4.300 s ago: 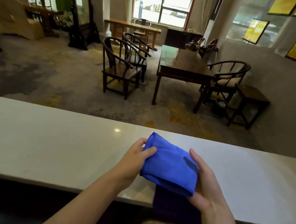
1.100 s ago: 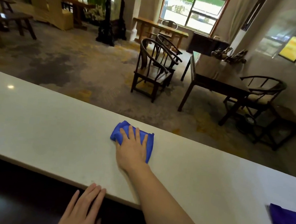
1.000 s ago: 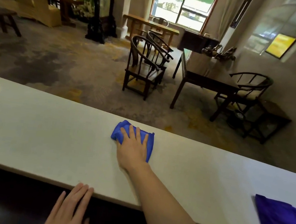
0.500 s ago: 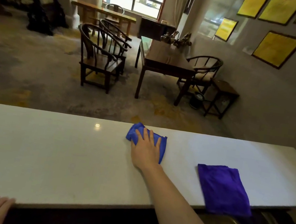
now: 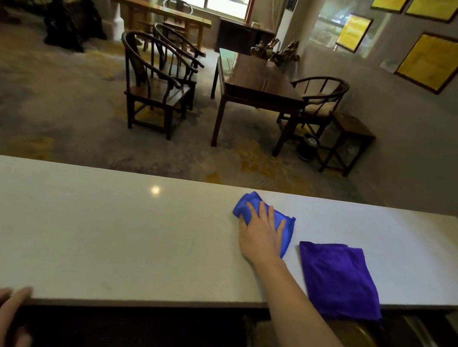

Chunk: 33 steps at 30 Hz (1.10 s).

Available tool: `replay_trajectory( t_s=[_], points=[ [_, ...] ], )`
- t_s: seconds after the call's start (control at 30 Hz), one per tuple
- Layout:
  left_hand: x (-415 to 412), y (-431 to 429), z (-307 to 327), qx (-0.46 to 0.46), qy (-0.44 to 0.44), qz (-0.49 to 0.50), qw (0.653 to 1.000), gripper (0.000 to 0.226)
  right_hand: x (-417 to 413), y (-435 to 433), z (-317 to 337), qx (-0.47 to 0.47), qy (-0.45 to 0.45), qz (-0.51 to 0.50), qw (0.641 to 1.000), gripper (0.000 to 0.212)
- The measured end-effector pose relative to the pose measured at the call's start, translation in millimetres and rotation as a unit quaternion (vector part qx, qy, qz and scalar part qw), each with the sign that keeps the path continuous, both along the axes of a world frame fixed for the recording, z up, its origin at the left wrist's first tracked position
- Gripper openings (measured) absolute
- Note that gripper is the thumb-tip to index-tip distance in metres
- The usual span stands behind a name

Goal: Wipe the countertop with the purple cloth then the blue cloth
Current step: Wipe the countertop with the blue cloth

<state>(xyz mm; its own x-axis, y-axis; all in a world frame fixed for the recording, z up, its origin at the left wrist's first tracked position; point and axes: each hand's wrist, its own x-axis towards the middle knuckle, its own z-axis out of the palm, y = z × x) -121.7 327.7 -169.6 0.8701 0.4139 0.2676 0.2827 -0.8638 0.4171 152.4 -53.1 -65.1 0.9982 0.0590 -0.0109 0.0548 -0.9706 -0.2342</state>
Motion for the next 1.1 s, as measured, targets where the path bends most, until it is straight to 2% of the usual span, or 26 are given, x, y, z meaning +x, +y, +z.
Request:
replay_trajectory(
  t_s=[0.1,0.33,0.5,0.8,1.1],
  points=[
    [8.3,-5.3,36.3,0.039,-0.010,0.027,0.999,0.062,-5.1,5.1,0.6,0.012,-0.002,-0.001,1.000,0.053],
    [-0.7,-39.7,66.3,0.042,-0.058,0.005,0.997,0.059,-23.4,29.7,-0.4,-0.005,0.017,0.027,0.999,0.057],
    [-10.1,-33.4,68.5,0.047,-0.017,-0.038,0.998,0.057,-38.5,61.1,0.9,0.001,0.030,0.060,0.998,0.055],
    [-20.1,-22.6,77.1,0.042,0.012,-0.073,0.996,0.054,-78.3,176.0,1.0,-0.016,0.036,0.160,0.986,0.057],
    [-24.2,-16.8,84.3,0.013,0.006,-0.085,0.996,0.054,-142.6,281.2,-6.8,0.006,0.005,0.300,0.954,0.058]
  ],
)
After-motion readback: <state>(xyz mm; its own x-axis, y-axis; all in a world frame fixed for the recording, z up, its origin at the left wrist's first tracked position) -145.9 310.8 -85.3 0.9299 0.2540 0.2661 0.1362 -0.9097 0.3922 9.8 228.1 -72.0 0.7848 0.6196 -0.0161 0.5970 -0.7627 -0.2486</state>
